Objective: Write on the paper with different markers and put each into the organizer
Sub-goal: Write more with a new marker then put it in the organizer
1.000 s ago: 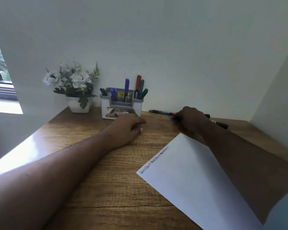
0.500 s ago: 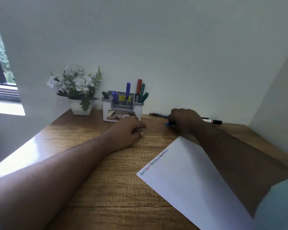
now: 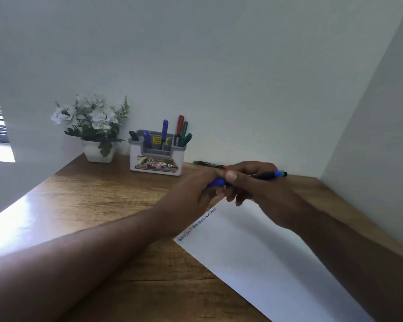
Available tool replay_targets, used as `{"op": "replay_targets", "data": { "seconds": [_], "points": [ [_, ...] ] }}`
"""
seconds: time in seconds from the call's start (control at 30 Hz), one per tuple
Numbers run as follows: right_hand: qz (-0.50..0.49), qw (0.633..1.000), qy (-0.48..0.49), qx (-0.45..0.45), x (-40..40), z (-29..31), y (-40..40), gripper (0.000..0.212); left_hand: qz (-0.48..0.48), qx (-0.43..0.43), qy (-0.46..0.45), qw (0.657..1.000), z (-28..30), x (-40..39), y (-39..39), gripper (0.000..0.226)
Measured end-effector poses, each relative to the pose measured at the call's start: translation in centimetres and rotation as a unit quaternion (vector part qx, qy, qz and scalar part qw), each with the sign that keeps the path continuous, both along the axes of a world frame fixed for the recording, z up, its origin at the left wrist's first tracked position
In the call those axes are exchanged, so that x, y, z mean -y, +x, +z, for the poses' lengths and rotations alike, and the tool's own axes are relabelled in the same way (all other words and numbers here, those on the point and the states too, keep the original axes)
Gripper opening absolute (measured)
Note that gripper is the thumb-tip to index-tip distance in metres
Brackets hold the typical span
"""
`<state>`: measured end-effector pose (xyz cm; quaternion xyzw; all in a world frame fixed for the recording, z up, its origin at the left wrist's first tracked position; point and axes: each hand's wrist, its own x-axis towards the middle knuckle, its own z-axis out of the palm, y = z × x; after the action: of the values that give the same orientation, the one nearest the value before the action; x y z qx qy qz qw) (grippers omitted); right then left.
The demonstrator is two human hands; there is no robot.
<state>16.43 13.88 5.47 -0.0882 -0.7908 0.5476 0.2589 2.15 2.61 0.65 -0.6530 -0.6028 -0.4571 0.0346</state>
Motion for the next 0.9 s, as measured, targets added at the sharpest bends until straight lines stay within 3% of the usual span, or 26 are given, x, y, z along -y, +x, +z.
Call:
{"op": "replay_targets", "data": {
  "seconds": [0.13,0.27,0.33,0.4,0.5,0.67,0.9],
  "points": [
    [0.028,0.999,-0.02,0.017,-0.4,-1.2,0.3,0.024,-0.03,-0.06,-0.025,0.997,-0.3,0.5,0.1,0.013],
    [0.089,0.988,-0.123,0.04,-2.2,-0.2,0.7,0.028,0.014,0.005,-0.037,0.999,0.5,0.8,-1.1,0.037],
    [0.058,0.985,-0.159,0.023,-4.0,0.6,1.4,0.034,0.067,0.04,-0.059,0.995,0.2,0.7,-3.0,0.032],
    [0.015,0.991,-0.133,0.024,-5.2,0.3,1.5,0.028,0.07,0.066,-0.087,0.992,-0.4,0.3,-4.3,0.035],
    [-0.015,0.988,-0.154,0.001,-5.5,-1.5,-0.1,0.004,0.05,-0.021,-0.199,0.978,-0.7,-0.3,-4.6,0.005],
    [-0.032,0.989,-0.142,0.02,-5.2,-4.3,-2.2,0.012,0.013,-0.051,-0.273,0.961,-0.5,-0.7,-4.6,0.035],
    [-0.048,0.997,-0.024,0.055,-5.7,-4.7,-2.6,0.013,-0.02,-0.052,-0.282,0.958,-0.7,-1.2,-5.1,0.033]
  ]
}}
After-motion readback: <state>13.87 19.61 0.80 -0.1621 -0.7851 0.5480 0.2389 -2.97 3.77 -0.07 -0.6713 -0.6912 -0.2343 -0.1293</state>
